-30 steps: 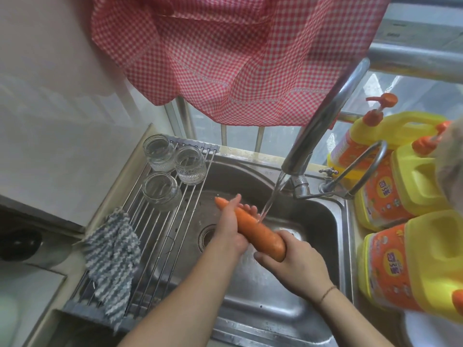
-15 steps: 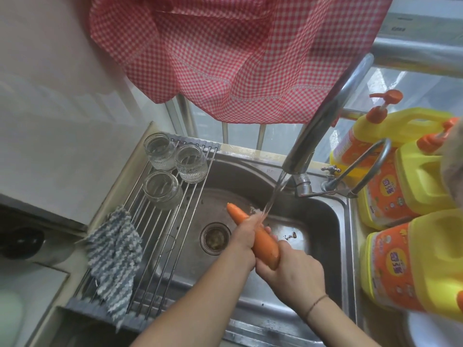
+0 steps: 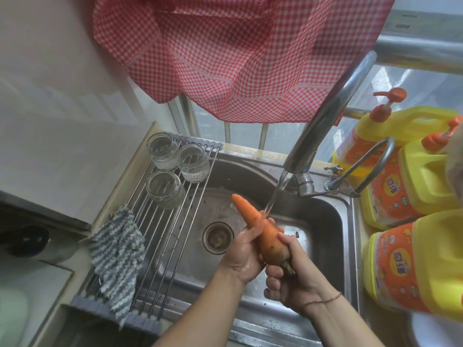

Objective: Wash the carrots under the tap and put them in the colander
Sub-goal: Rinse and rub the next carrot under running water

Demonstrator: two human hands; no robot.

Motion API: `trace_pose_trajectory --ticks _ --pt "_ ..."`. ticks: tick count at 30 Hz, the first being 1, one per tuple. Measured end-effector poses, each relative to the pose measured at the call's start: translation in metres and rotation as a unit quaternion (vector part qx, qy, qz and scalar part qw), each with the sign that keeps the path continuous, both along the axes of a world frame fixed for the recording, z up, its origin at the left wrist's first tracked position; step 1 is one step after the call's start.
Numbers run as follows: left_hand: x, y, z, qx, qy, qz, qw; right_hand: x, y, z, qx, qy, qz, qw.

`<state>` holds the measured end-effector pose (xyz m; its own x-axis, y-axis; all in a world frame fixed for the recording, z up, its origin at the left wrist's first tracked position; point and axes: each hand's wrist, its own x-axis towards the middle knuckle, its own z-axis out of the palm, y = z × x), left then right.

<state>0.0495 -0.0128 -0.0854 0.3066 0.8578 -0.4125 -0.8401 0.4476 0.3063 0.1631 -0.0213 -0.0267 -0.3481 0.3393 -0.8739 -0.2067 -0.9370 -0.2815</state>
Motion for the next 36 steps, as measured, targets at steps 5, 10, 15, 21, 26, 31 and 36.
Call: trace_pose_trajectory --ticks 5,10,15,21,26,31,36 --pt "-0.006 -0.004 0.008 -0.04 0.056 -0.013 0.998 -0.001 0.003 0.002 -0.017 0.031 -0.023 0.999" --pt "0.011 0.01 -0.007 -0.138 0.231 0.026 0.963 -0.013 -0.014 -0.007 0.033 -0.048 -0.004 0.998" --pt "0.012 0.018 0.009 -0.173 0.212 -0.059 0.96 -0.016 -0.027 -0.012 0.101 -0.122 0.02 0.987" --pt "0.01 0.013 0.003 -0.178 0.228 -0.034 0.957 -0.011 -0.025 -0.011 0.064 -0.026 -0.046 0.997" --pt "0.008 -0.003 0.004 -0.117 0.149 0.02 0.982 0.001 -0.012 -0.007 -0.006 0.035 -0.062 0.997" --pt "0.005 -0.002 0.001 -0.096 0.176 0.042 0.979 -0.008 -0.017 -0.009 0.016 0.016 -0.032 0.999" --pt "0.005 0.008 0.0 -0.148 0.251 0.036 0.956 -0.019 -0.026 -0.017 0.104 -0.079 0.025 0.991"
